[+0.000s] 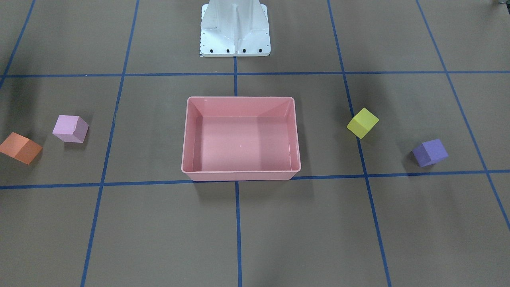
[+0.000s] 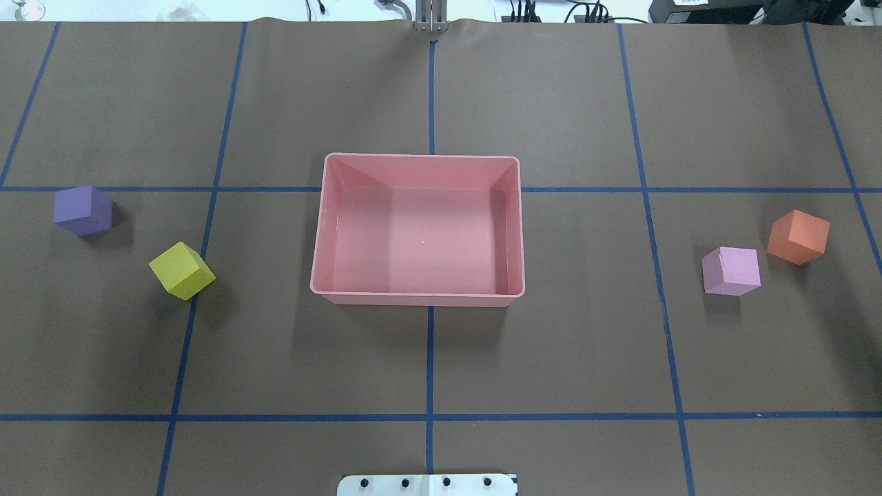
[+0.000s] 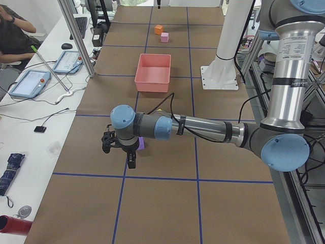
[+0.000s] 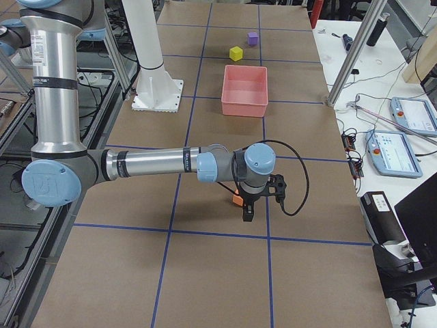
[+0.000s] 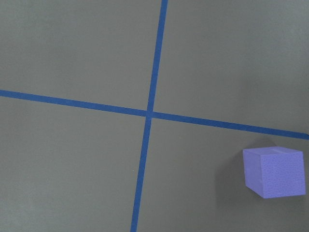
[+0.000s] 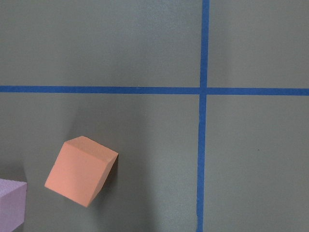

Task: Place blocks into pink bin with both arms
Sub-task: 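Reach the right gripper down to the orange cube and grasp it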

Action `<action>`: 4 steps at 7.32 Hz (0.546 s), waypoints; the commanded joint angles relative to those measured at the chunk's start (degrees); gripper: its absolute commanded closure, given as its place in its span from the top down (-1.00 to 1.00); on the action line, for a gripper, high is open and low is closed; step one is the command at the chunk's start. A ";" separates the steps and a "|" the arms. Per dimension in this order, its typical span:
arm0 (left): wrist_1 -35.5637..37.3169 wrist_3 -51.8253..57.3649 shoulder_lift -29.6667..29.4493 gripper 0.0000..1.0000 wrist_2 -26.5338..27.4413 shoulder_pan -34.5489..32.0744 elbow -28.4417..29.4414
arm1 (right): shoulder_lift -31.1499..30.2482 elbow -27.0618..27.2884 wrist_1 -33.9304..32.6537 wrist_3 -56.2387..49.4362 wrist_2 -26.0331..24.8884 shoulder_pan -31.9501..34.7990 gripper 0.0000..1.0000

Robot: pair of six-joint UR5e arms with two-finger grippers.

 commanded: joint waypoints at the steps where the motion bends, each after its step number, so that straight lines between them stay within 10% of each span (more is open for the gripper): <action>1: -1.99 1.32 1.86 1.00 0.09 -0.03 -0.45 | -0.04 0.23 0.04 0.00 0.08 0.09 0.99; 4: -2.08 1.07 2.41 1.00 -0.79 0.05 -0.37 | -1.62 -0.03 3.81 0.09 0.43 0.00 0.99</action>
